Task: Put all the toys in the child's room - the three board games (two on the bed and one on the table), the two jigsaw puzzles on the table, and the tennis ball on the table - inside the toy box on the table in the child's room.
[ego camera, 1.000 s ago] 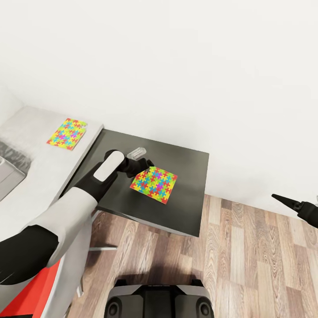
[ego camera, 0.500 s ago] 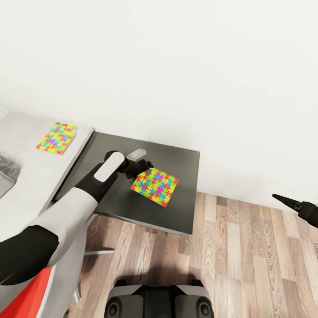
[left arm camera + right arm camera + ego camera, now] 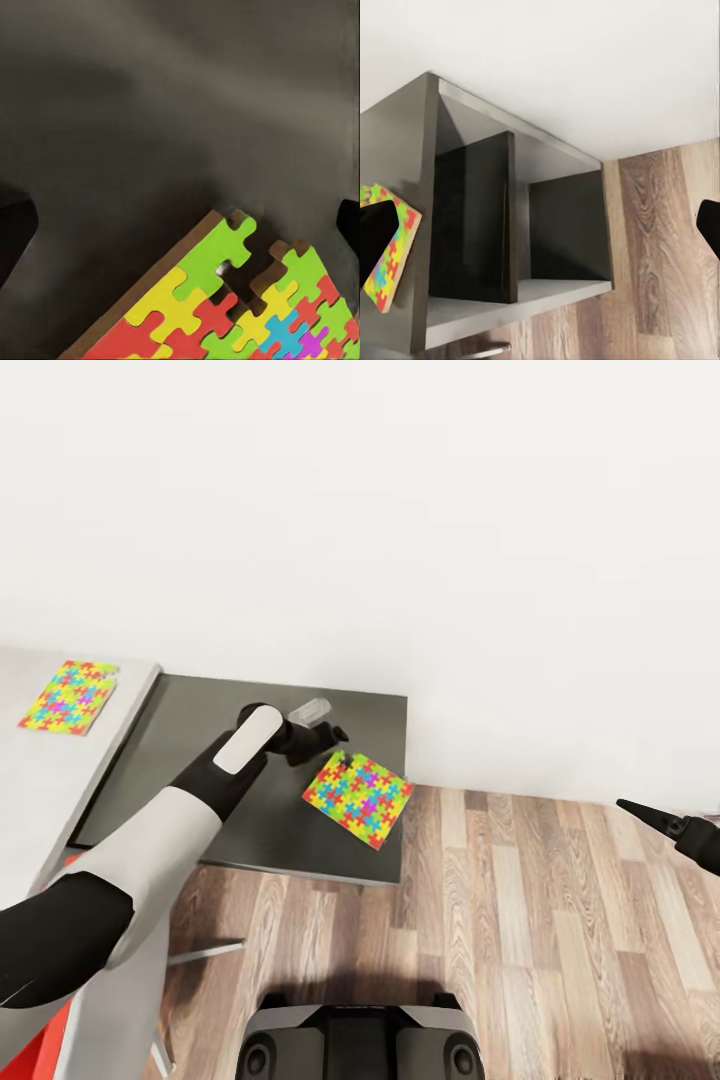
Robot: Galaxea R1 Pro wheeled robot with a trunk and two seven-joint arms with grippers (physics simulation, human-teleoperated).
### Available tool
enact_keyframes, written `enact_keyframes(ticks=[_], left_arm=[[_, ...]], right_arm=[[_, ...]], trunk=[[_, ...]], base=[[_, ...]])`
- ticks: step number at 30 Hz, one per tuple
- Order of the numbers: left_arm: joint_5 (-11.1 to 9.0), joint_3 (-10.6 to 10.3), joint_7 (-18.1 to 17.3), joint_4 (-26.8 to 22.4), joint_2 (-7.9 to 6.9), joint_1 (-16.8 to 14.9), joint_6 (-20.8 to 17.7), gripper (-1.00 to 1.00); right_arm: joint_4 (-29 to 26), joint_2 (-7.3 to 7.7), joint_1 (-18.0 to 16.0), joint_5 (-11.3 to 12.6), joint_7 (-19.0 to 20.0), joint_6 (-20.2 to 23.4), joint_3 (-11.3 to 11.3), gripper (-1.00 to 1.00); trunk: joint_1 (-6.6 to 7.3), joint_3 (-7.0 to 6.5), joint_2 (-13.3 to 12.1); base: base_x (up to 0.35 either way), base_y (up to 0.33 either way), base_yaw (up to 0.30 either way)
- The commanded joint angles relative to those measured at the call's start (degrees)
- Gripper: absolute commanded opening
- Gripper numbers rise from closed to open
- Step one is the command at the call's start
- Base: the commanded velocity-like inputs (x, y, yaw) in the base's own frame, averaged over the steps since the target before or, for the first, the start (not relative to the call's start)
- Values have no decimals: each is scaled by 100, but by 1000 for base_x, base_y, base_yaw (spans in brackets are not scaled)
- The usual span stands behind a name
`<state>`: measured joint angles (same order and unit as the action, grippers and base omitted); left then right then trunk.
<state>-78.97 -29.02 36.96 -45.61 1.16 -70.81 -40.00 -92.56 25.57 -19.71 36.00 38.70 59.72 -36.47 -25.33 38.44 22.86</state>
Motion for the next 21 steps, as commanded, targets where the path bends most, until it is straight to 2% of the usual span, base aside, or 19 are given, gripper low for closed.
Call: enact_keyframes(ticks=[1,8,21], left_arm=[[-144,-7,57,-18,-3,3,59,100],[-145,-7,57,-62,-2,8,67,100],[-150,0,57,-86,-2,14,71,100]], right_arm=[[0,1,-7,-32,41,28,-7,100],[0,1,-7,-32,41,28,-4,100],[1,-2,-7,-32,41,28,-1,100]], trunk=[[-45,9,6],[-45,9,6],[-45,9,6]], base=[[0,0,-181],[0,0,-98],[0,0,-21]])
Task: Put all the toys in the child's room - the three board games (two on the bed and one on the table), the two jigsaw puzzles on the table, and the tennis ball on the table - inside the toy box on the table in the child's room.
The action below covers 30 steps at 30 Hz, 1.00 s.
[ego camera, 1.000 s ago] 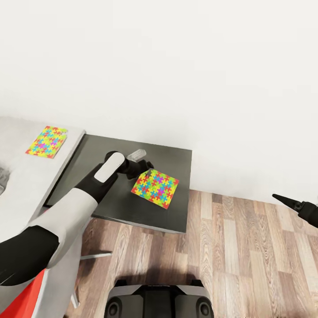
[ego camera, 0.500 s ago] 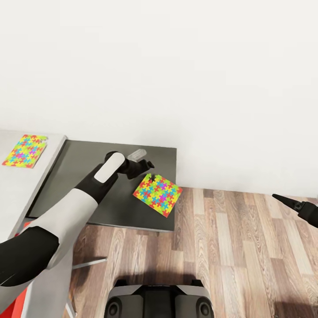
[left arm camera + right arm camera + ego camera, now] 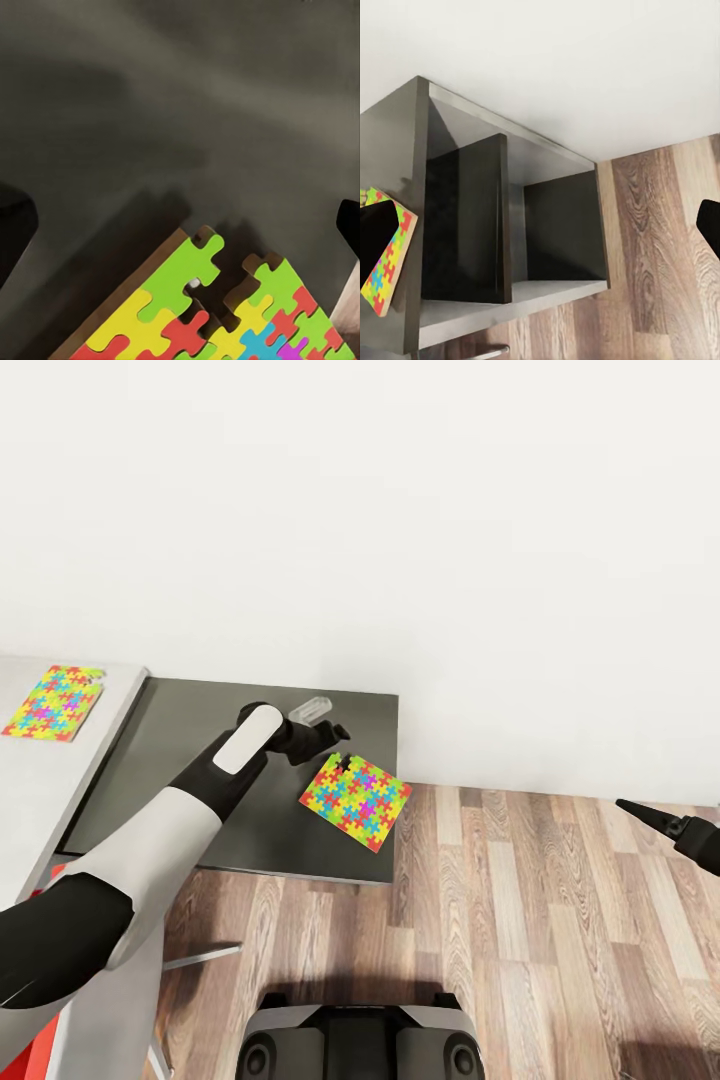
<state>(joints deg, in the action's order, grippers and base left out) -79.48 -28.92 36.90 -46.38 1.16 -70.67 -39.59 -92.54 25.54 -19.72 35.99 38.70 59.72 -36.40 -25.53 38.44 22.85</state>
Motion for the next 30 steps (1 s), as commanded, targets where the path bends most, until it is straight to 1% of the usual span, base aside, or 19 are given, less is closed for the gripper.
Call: enact_keyframes(ticks=[1,16,19,25,30], left_arm=[[-100,-9,63,-9,-2,0,30,100],[-101,-1,66,-91,-11,26,30,100],[-100,10,65,-188,-25,70,30,100],[-96,43,95,-622,-82,300,30,100],[-95,52,121,-856,-126,431,30,100]], right_arm=[[-1,-1,-5,-31,41,28,-7,100],[-1,-5,-5,-31,41,28,-7,100],[-1,-5,-5,-31,41,28,-7,100],[-1,-5,-5,-31,41,28,-7,100],[-1,-5,-5,-31,41,28,-7,100]], trunk=[[-25,8,7],[-25,8,7],[-25,8,7],[-25,8,7],[-25,8,7]], base=[[0,0,-5],[0,0,-2],[0,0,0],[0,0,0],[0,0,0]])
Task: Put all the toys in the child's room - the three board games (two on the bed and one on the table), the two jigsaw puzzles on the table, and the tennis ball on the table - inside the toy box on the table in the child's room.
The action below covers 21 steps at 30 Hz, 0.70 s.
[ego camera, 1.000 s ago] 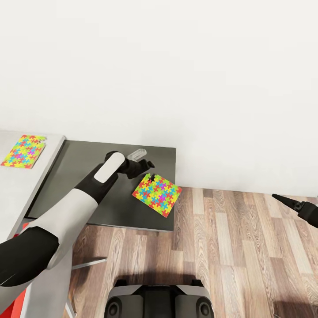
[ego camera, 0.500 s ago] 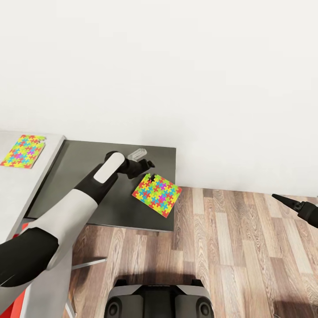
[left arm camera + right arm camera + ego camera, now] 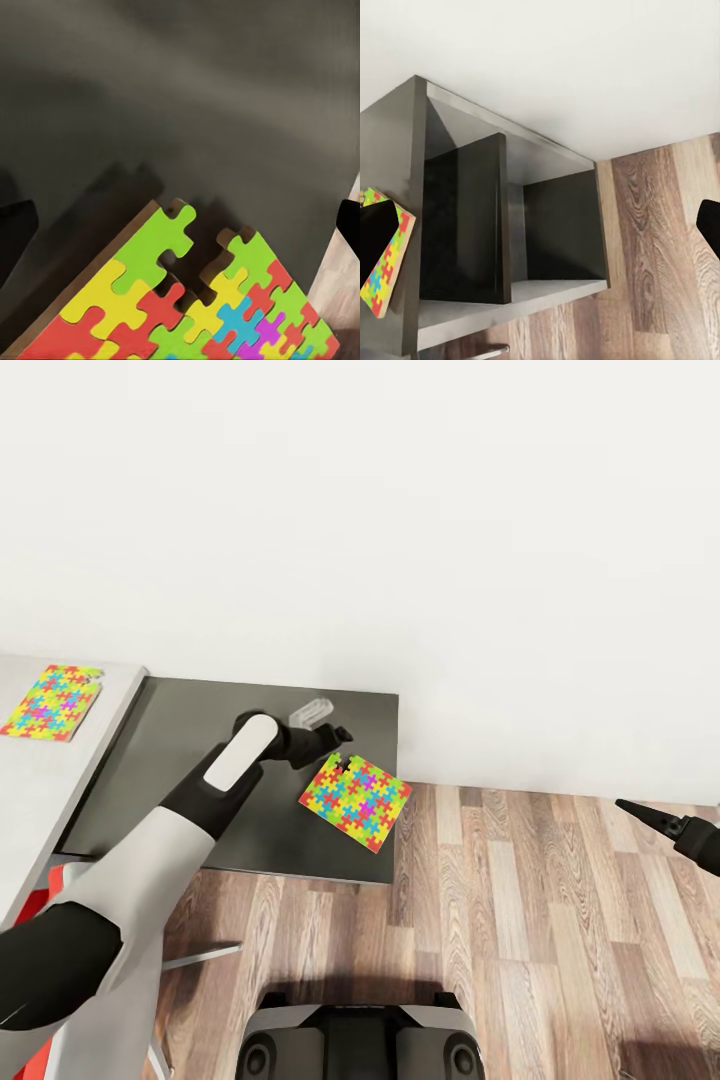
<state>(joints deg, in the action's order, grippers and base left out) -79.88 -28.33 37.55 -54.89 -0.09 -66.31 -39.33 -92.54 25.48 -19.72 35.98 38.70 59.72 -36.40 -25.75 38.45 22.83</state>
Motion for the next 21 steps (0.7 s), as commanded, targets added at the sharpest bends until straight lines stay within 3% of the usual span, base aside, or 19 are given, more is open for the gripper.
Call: enact_keyframes(ticks=[1,21], left_arm=[[-54,-4,63,-58,-15,25,4,100],[-62,11,87,-261,-62,142,3,100]], right_arm=[[-1,1,-5,-30,41,28,-7,100],[-1,1,-5,-30,41,28,-7,100]], trunk=[[-3,7,9],[-3,7,9]], base=[[0,0,0],[-70,-13,0]])
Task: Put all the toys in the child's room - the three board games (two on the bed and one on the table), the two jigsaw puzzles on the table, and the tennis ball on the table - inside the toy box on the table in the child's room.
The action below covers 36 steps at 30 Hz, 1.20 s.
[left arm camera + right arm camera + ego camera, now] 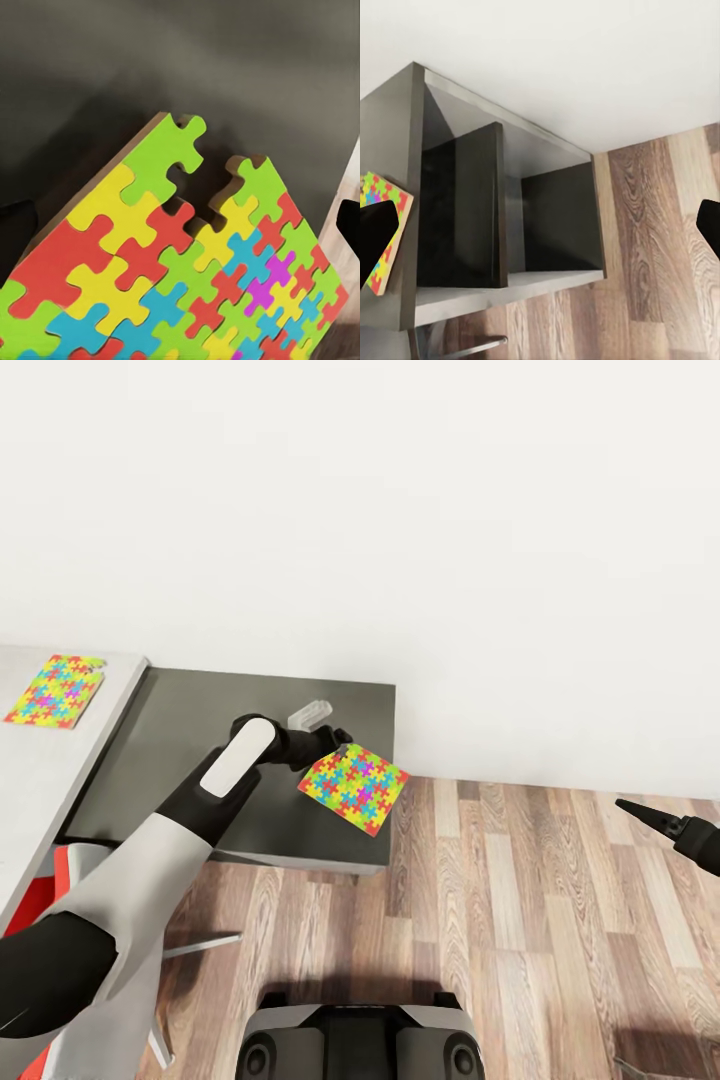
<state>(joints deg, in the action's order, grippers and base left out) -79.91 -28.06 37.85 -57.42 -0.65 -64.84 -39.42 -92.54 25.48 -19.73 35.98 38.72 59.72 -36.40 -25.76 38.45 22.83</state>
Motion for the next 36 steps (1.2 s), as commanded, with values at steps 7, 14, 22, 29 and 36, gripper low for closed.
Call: enact_keyframes(ticks=[7,14,22,29,36], left_arm=[[-60,-16,56,-13,-11,1,13,100],[-63,-16,56,-14,-7,-2,13,100],[-61,-16,52,-15,-7,-3,14,100],[-62,-16,49,-15,-6,-3,14,100],[-66,-16,48,-15,-5,0,14,100]], right_arm=[[-1,0,-5,-30,39,28,-4,100],[-1,0,-5,-30,39,28,-5,100],[-1,0,-5,-30,39,28,-1,100],[-1,0,-5,-30,39,28,1,100],[-1,0,-5,-30,39,28,1,100]], trunk=[[-3,7,9],[-3,7,9],[-3,7,9],[-3,7,9],[-3,7,9]], base=[[-22,-5,0],[-7,-2,0],[-2,0,0],[0,0,-23],[0,0,-109]])
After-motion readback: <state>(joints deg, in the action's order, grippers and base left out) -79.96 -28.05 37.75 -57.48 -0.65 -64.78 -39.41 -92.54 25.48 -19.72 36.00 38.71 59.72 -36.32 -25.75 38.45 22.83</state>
